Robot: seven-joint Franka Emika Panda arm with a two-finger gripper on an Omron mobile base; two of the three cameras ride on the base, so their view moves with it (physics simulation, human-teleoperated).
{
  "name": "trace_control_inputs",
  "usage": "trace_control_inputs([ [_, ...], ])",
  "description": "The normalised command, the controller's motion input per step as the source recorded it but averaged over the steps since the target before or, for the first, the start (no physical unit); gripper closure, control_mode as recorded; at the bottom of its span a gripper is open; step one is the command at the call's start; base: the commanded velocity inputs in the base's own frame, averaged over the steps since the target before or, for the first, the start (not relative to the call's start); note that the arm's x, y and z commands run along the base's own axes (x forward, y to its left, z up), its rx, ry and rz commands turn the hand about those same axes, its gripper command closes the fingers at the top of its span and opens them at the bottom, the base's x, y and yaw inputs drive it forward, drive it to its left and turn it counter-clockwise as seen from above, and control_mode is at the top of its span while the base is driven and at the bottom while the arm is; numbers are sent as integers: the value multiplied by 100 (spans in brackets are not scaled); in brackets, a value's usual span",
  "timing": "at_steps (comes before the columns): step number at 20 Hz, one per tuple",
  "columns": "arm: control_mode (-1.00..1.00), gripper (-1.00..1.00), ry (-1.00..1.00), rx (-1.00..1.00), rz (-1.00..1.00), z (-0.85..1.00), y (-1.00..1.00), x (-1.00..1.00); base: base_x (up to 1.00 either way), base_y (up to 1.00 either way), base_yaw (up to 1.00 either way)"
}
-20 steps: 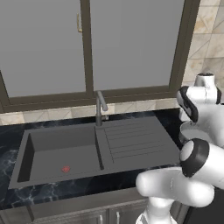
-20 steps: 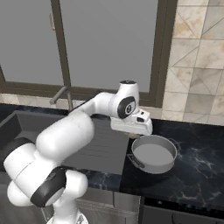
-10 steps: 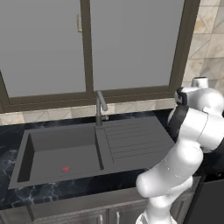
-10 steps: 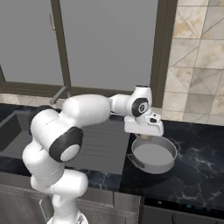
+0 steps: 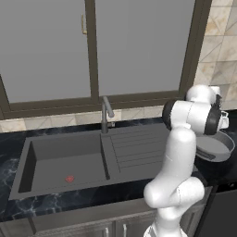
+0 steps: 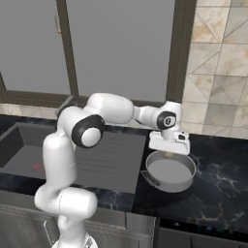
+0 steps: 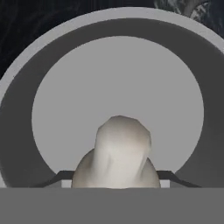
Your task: Dump the mushroom from the pot into the sink. Then turn on the water and wash the mushroom. Then turn off the water and put the mushroom back in the pot.
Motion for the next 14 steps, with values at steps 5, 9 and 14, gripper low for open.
trace_control_inputs([
  [5,-100,100,8,8,0,-38,-25,23,0,0,0],
  [9,-100,100,3,5,0,-17,-19,9,0,0,0],
  [14,-100,100,2,3,0,-11,-12,0,0,0,0],
])
